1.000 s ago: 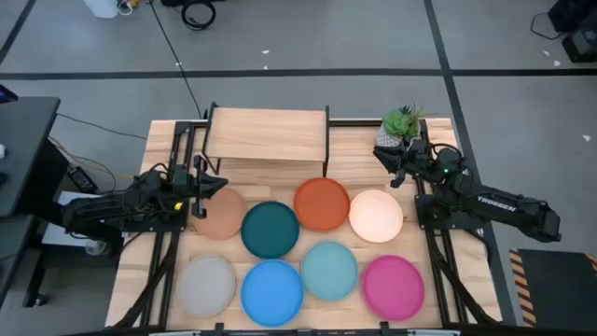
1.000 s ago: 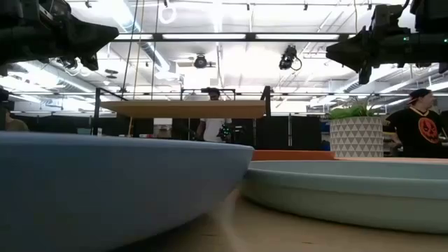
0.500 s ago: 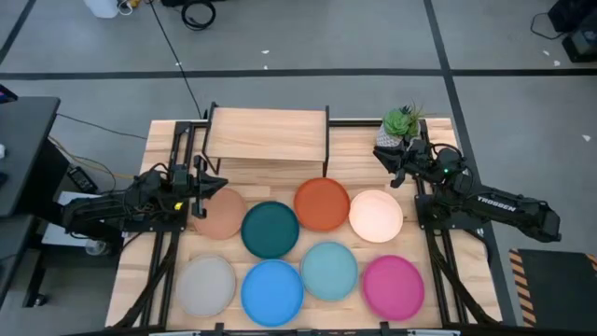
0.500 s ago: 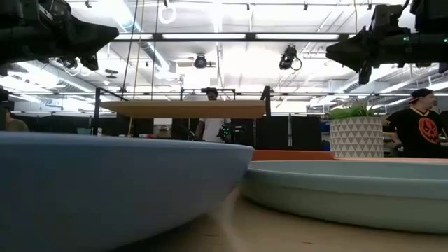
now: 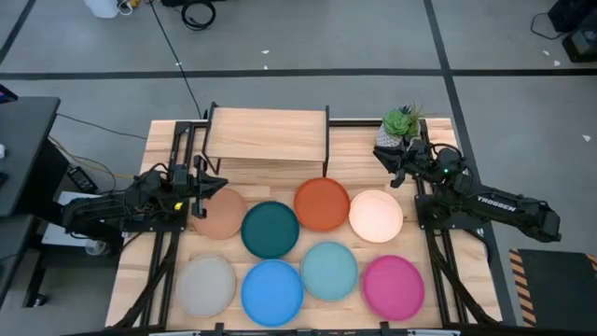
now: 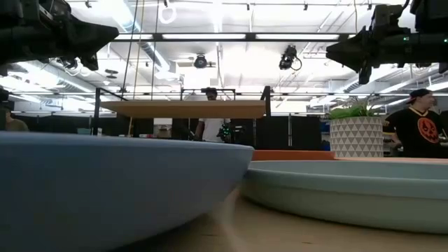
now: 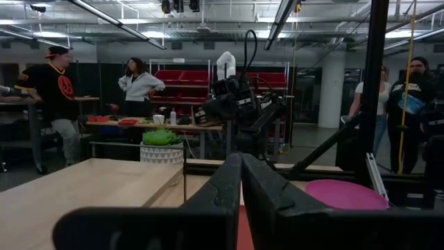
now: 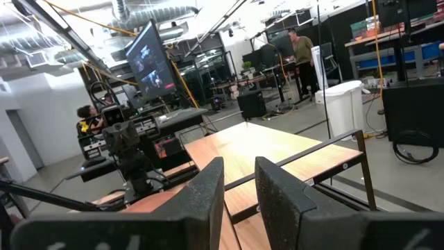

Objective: Place and stack plates onto a shelf

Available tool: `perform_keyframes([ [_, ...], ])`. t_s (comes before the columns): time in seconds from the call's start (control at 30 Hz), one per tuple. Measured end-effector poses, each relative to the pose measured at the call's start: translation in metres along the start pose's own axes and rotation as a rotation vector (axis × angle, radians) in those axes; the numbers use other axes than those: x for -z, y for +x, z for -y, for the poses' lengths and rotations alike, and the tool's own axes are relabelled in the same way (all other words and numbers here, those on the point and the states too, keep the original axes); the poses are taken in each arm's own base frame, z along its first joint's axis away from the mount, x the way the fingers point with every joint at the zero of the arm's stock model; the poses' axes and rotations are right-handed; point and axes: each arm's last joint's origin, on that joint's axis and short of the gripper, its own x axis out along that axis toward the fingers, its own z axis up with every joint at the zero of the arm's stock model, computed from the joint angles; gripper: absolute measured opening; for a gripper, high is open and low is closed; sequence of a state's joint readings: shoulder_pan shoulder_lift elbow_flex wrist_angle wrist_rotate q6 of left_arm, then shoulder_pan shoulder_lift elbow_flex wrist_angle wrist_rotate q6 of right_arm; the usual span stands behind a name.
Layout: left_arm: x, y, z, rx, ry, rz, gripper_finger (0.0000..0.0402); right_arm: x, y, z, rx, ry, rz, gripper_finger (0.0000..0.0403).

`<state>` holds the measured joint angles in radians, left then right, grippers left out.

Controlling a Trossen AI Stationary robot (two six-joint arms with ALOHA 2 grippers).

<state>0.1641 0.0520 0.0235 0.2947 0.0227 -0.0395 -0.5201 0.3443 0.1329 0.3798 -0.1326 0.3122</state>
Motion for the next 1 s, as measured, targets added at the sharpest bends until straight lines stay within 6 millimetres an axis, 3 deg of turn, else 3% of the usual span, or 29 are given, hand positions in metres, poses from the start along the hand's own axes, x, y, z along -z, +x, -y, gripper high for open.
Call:
perform_keyframes([
  [0.83, 0.0, 0.0, 0.0, 0.0, -0.001, 0.0, 0.0023, 0.0, 0.0, 0.0, 0.0, 0.0, 0.0, 0.0089],
  [1.0, -0.0002, 0.0, 0.0, 0.001, -0.133, 0.002, 0.0023, 0.0, 0.0, 0.0, 0.0, 0.0, 0.0, 0.0089],
])
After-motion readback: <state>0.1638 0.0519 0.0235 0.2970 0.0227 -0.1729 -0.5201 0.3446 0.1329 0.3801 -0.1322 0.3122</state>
